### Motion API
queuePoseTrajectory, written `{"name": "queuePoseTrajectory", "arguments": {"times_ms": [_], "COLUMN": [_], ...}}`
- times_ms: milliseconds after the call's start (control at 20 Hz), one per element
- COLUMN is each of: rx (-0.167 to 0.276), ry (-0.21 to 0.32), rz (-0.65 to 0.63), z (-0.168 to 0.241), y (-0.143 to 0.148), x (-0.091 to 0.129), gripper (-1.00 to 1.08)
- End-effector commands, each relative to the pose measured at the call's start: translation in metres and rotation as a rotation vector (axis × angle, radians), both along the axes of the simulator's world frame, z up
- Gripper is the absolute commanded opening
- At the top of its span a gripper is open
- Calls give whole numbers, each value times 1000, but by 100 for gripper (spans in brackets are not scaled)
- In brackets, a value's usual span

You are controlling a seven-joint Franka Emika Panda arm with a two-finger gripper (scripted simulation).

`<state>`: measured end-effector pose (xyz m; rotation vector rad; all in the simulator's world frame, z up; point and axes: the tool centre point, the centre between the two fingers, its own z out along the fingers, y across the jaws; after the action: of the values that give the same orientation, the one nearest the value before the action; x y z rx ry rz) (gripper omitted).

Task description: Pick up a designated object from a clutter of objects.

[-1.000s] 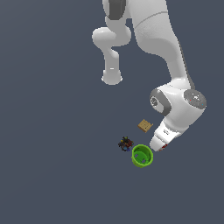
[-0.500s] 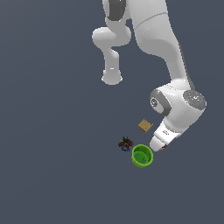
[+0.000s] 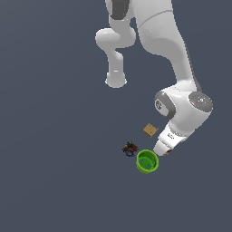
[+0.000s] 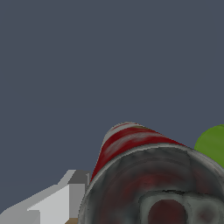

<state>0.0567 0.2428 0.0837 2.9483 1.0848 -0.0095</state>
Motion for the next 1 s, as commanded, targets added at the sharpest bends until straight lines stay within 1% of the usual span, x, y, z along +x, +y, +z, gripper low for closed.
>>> {"name": "queuePoseTrajectory", "arguments": {"times_ms": [0,200,400,950], "rx": [1,1,1,4], "ry": [-5,-5,-5,-5], "rz": [-1,-1,0,1], "z": [11,32,64,179], "y": [-5,-20,-42,-118], "x": [2,2,3,7], "gripper": [-100,-100,-100,-100]}}
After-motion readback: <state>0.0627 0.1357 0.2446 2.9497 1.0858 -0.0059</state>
